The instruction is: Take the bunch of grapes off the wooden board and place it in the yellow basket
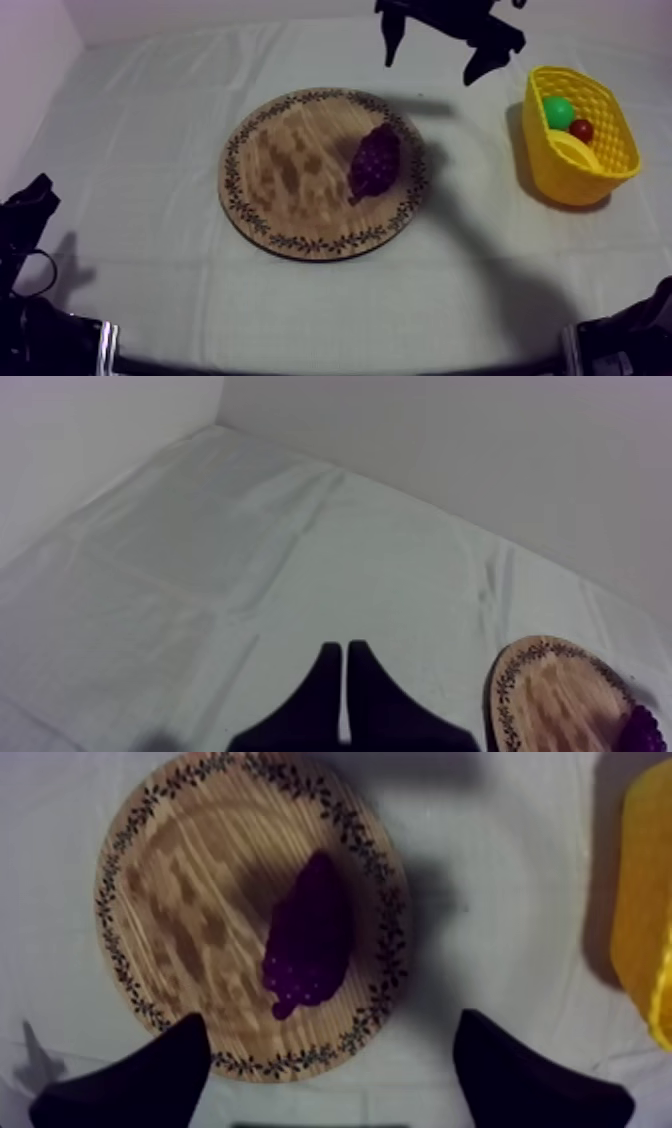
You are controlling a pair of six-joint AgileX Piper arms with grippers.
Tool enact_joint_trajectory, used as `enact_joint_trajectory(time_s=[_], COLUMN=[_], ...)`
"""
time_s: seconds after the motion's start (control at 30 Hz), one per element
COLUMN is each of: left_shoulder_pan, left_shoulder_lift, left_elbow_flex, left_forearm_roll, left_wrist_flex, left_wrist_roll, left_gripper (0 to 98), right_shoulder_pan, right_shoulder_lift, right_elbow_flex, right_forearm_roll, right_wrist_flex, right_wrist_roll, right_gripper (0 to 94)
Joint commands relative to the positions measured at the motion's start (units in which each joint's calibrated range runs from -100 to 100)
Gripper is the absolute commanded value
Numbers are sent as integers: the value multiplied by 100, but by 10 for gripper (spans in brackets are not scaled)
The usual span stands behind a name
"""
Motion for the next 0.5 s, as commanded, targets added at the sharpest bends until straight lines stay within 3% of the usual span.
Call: enact_joint_trajectory(time_s=[0.0,0.47], left_shoulder_pan=[-1,-1], left_shoulder_lift=[3,3], left_elbow_flex=[4,4], left_forearm_roll=[1,1], left_wrist_flex=[3,3], left_wrist_roll=[0,0], left_gripper=[0,0], right_shoulder_pan=[-41,-187], right_shoulder_lift=[64,776], right_elbow_flex=[75,167], right_forearm_roll=[-21,-337], right_wrist_flex=[-17,-206], right_wrist_roll=[-33,-482], right_gripper=[776,766])
